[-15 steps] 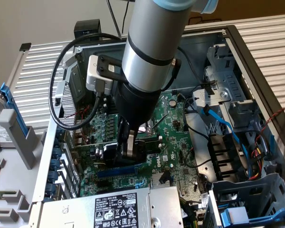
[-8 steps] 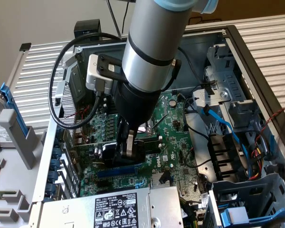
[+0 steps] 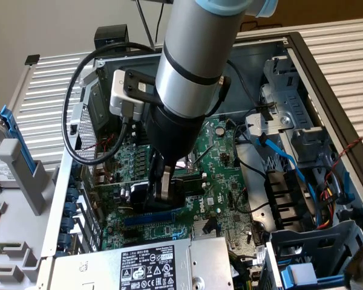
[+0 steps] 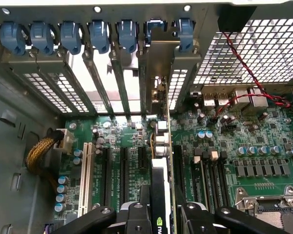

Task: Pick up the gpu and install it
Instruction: 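Insert the gpu into the slot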

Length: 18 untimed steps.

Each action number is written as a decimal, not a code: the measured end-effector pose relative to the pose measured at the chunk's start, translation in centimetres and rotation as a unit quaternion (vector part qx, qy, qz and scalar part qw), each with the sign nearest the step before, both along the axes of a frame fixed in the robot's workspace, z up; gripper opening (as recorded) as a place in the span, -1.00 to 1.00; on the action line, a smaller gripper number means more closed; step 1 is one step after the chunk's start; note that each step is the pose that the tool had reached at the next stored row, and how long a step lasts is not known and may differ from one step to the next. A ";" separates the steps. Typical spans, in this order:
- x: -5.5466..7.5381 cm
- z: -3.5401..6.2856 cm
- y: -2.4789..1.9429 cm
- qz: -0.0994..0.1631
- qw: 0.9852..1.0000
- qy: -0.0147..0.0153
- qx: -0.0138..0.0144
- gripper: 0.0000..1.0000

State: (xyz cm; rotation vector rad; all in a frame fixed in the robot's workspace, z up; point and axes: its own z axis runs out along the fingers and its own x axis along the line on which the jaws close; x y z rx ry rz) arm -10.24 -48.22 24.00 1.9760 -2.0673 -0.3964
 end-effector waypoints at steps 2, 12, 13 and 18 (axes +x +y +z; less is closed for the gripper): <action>0.0 -0.11 0.00 0.000 1.000 0.000 0.000 -0.43; -0.1 -0.48 0.00 -0.001 1.000 0.000 0.000 -0.43; -0.1 -0.49 0.00 -0.001 1.000 0.000 0.000 -0.43; -0.1 -0.50 -0.07 -0.001 1.000 0.000 0.000 -0.43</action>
